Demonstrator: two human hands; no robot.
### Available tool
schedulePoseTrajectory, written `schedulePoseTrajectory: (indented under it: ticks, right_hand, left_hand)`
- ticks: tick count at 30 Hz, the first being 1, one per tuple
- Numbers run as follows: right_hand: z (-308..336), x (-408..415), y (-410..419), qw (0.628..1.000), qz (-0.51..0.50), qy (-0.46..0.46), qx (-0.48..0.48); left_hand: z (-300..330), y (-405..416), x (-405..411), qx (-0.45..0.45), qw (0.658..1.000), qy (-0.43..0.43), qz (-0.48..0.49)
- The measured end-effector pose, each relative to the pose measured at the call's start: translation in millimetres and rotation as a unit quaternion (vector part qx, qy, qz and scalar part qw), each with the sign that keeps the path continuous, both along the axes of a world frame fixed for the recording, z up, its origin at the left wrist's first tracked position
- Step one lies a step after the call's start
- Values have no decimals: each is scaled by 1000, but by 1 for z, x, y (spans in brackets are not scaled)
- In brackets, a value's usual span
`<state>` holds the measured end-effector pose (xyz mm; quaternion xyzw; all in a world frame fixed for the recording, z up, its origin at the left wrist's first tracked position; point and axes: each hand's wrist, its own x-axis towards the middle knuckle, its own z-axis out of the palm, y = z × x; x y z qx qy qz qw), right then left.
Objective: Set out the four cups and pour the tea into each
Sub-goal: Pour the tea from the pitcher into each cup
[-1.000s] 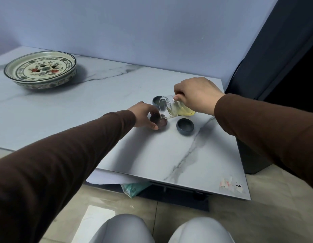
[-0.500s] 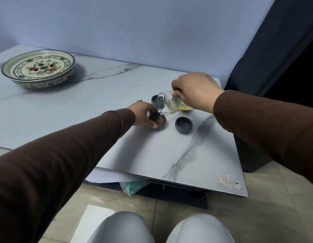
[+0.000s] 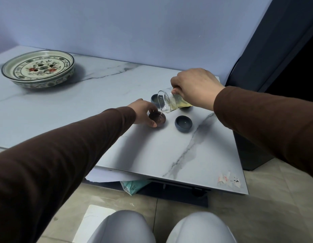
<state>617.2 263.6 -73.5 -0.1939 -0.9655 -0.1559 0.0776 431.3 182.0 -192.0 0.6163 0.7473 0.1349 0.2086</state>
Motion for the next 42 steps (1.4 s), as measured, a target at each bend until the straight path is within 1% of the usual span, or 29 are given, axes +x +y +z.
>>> schedulePoseTrajectory:
  ticks: [12,15,19,22,24,28,30,32,33,35,38,42]
  right_hand:
    - [1,1,-3,1000,-1,2,3]
    - [-1,6,-1,999,-19,24,-32]
    - [-8,17,8,989,-78,47,-120]
    - [-14,27,19,967,-126,81,-205]
    - [-18,37,25,945,-156,105,-266]
    - [-25,55,42,874,-178,195,-408]
    - [-28,64,51,846,-182,240,-440]
    - [-27,74,60,833,-188,276,-441]
    - [-26,78,65,832,-190,286,-435]
    - [-24,85,76,840,-192,291,-416]
    - [-23,93,91,857,-207,280,-379]
    - [-22,96,107,880,-227,245,-338]
  left_hand:
    - [2,0,1,-2,1000,3,-2]
    - [1,0,1,-3,1000,3,-3]
    - [0,0,1,-3,1000,1,-1]
    - [0,0,0,-3,1000,-4,1]
    - [0,0,-1,-3,1000,-9,5]
    - [7,4,-4,-18,1000,-17,-14]
    - [14,10,-7,13,999,-28,-12]
    - [23,22,-7,54,998,-30,-5]
    - [27,30,-5,66,997,-29,-5]
    - [32,48,2,77,997,-17,-13]
    - [31,77,16,87,995,31,-27]
    - [22,108,30,66,994,77,-38]
